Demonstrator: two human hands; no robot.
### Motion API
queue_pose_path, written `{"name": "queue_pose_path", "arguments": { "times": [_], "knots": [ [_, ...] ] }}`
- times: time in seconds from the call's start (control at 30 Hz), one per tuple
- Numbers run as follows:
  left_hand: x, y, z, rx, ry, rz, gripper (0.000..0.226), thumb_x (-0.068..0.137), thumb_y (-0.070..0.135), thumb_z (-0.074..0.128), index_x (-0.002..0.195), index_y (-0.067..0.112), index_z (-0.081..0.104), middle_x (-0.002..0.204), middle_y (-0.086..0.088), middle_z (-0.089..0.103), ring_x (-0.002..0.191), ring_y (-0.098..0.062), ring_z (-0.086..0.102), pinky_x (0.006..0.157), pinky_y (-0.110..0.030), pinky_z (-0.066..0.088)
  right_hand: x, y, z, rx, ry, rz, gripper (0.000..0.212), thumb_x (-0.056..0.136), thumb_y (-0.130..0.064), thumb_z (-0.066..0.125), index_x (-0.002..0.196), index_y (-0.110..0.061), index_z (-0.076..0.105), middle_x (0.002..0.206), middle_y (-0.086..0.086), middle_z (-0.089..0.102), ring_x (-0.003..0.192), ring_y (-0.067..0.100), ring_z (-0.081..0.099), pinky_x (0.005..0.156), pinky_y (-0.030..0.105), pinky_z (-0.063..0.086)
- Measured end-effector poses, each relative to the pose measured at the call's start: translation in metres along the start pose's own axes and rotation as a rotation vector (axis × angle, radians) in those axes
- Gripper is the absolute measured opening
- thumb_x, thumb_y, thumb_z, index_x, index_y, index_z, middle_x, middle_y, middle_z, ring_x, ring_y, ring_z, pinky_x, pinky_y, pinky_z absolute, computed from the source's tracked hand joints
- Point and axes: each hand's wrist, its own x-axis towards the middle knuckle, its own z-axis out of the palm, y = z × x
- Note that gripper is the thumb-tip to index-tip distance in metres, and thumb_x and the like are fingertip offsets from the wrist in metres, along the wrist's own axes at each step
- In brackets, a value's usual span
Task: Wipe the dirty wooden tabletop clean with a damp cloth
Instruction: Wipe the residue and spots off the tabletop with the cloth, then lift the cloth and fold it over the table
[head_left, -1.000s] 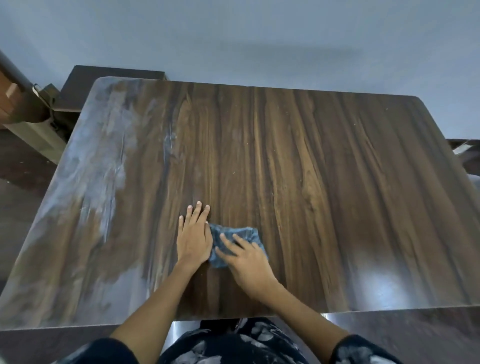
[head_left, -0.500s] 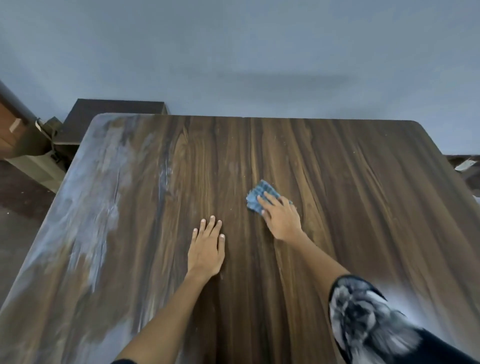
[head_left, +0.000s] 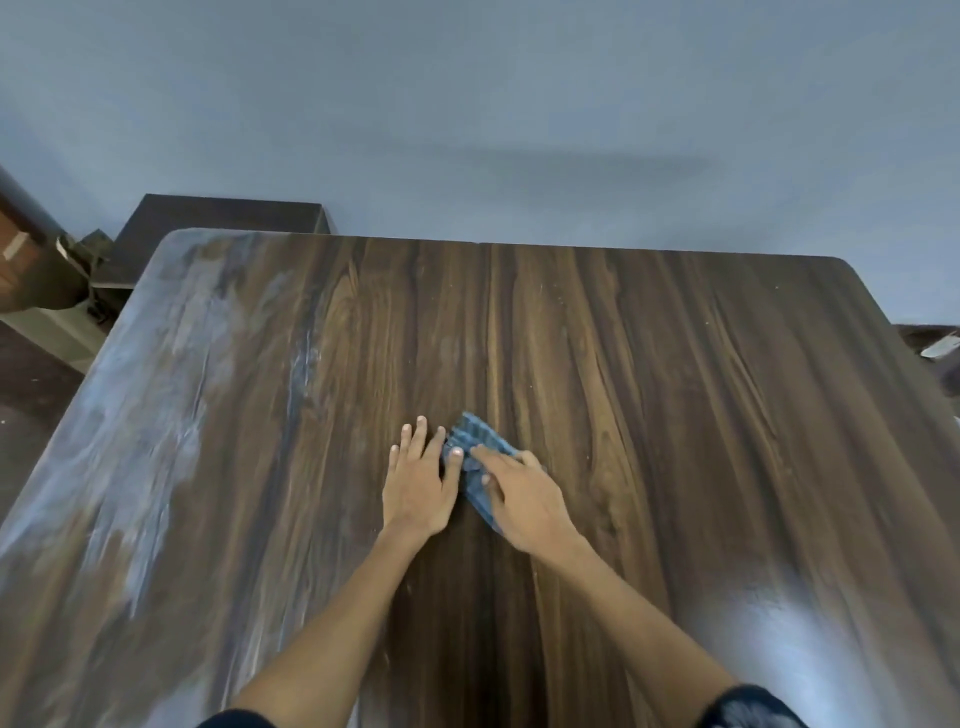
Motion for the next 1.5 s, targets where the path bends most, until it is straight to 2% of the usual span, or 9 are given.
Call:
{"name": "queue_pose_path", "arguments": {
  "times": [0.23,0.43,0.53,0.67,0.83,1.03,1.17,1.33,1.5],
  "knots": [
    [-0.005,0.044,0.014,-0.017,0.142,-0.190,0.045,0.092,0.046,0.043,0.121,0.012,0.047,0.122,-0.007,0.049,0.111,-0.023,0.046,0.089,-0.034,0.040,0.055,0.000,-0.011,0.311,-0.073,0.278,0.041,0.099,-0.025,0.030,0.138,-0.018,0.037,0.144,0.005,0.040,0.138,0.026,0.023,0.110,0.040,0.024],
    [0.021,0.061,0.007,-0.385,0.000,-0.467,0.058,0.082,0.056,0.055,0.109,0.006,0.046,0.103,-0.005,0.059,0.096,-0.025,0.059,0.075,-0.035,0.048,0.059,0.027,-0.023,0.605,0.156,0.451,0.030,0.086,-0.008,0.056,0.116,-0.012,0.055,0.118,0.005,0.059,0.109,0.019,0.057,0.091,0.033,0.049],
    [0.030,0.064,0.004,-0.463,-0.017,-0.518,0.054,0.077,0.044,0.066,0.108,0.003,0.050,0.101,-0.006,0.061,0.091,-0.023,0.061,0.071,-0.033,0.049,0.068,0.030,-0.029,0.516,0.005,0.608,0.048,0.076,-0.024,0.072,0.117,-0.007,0.054,0.113,0.009,0.059,0.099,0.023,0.060,0.079,0.035,0.052],
    [0.041,0.058,0.003,-0.575,-0.081,-0.506,0.046,0.080,0.040,0.065,0.101,0.001,0.058,0.100,-0.009,0.065,0.089,-0.024,0.063,0.075,-0.035,0.052,0.078,0.027,-0.041,0.649,-0.251,0.655,0.035,0.074,-0.032,0.075,0.086,-0.004,0.058,0.076,0.005,0.062,0.066,0.014,0.059,0.055,0.028,0.051],
    [0.044,0.062,-0.018,-0.835,-0.143,-0.510,0.029,0.089,0.025,0.053,0.102,-0.001,0.060,0.100,-0.013,0.067,0.083,-0.023,0.063,0.064,-0.030,0.050,0.073,0.021,-0.041,0.937,-0.183,0.570,0.043,0.081,-0.031,0.069,0.109,0.000,0.060,0.108,0.015,0.066,0.094,0.024,0.064,0.084,0.034,0.053],
    [0.052,0.096,-0.074,-1.018,-0.035,-0.341,0.038,0.086,0.036,0.060,0.109,0.007,0.059,0.100,-0.011,0.067,0.086,-0.025,0.066,0.079,-0.038,0.055,0.081,-0.007,-0.081,1.141,0.033,0.352,0.033,0.089,-0.030,0.058,0.109,-0.003,0.060,0.109,0.016,0.066,0.096,0.025,0.065,0.088,0.041,0.053],
    [0.051,0.125,-0.122,-1.060,0.033,-0.168,0.027,0.089,0.032,0.059,0.102,0.009,0.060,0.094,-0.006,0.065,0.078,-0.017,0.064,0.063,-0.024,0.052,0.092,-0.029,-0.130,1.164,0.130,0.231,0.035,0.089,-0.027,0.059,0.110,0.001,0.058,0.108,0.019,0.065,0.095,0.030,0.065,0.086,0.045,0.053],
    [0.049,0.164,-0.200,-1.068,0.149,0.022,0.030,0.091,0.033,0.056,0.101,0.004,0.059,0.099,-0.012,0.064,0.094,-0.029,0.063,0.074,-0.034,0.052,0.097,-0.060,-0.208,1.182,0.234,0.061,0.030,0.088,-0.021,0.059,0.105,0.004,0.058,0.111,0.025,0.062,0.096,0.035,0.063,0.084,0.046,0.053],
    [0.035,0.211,-0.282,-1.108,0.293,0.172,0.028,0.093,0.027,0.054,0.110,0.013,0.036,0.106,-0.012,0.055,0.089,-0.023,0.057,0.063,-0.028,0.050,0.090,-0.097,-0.297,1.242,0.316,-0.130,0.034,0.086,-0.012,0.061,0.114,0.006,0.053,0.117,0.023,0.059,0.096,0.030,0.062,0.079,0.039,0.054]
  ]
}}
